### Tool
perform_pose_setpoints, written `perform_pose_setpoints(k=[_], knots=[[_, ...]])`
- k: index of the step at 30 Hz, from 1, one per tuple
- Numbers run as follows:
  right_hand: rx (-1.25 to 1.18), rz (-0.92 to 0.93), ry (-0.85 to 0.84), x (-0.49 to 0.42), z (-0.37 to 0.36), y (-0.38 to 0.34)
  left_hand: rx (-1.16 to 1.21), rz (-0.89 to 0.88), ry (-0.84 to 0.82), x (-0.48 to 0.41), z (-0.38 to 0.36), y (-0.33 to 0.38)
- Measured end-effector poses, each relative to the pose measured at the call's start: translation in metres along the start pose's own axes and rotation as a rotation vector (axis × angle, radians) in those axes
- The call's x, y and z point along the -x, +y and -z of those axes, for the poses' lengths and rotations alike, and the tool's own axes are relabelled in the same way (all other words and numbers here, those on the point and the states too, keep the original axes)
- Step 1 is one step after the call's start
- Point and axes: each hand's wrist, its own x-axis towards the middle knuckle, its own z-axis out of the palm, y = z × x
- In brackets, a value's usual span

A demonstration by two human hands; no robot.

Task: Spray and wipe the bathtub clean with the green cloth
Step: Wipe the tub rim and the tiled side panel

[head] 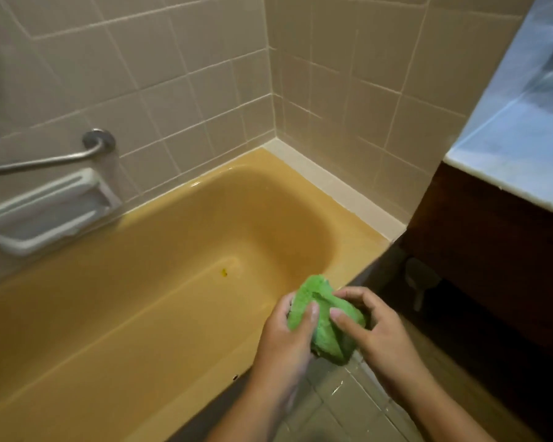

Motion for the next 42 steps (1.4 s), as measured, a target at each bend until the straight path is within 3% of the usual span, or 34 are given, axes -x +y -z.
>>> perform_pose_setpoints(k=[8, 14, 21, 26, 30, 35, 37, 42], knots=[[0.046, -0.117, -0.27, 0.098, -0.019, -0.114, 0.043, -0.029, 0.233, 0.146, 0.038, 0.078], [0.242, 0.139, -0.363, 0.143, -0.062, -0.177, 0.043, -0.14, 0.438, 0.215, 0.072, 0.094], [0.232, 0.459, -0.485, 0.188, -0.142, -0.211, -0.009, -0.162, 0.691, 0.277, 0.142, 0.089], [-0.081, 0.121, -0.648, 0.216, -0.204, -0.231, -0.286, -0.286, 0.909, 0.332, 0.171, 0.088], [-0.21, -0.051, -0.715, 0.234, -0.257, -0.246, -0.318, -0.446, 0.734, 0.377, 0.181, 0.102], [-0.112, -0.072, -0.878, 0.252, -0.314, -0.262, -0.203, -0.422, 0.833, 0.394, 0.237, 0.108], [-0.021, 0.011, -0.9, 0.257, -0.336, -0.259, -0.114, -0.375, 0.849, 0.396, 0.264, 0.109], [0.293, 0.344, -0.908, 0.273, -0.375, -0.233, 0.485, -0.277, 0.846, 0.392, 0.327, 0.109]])
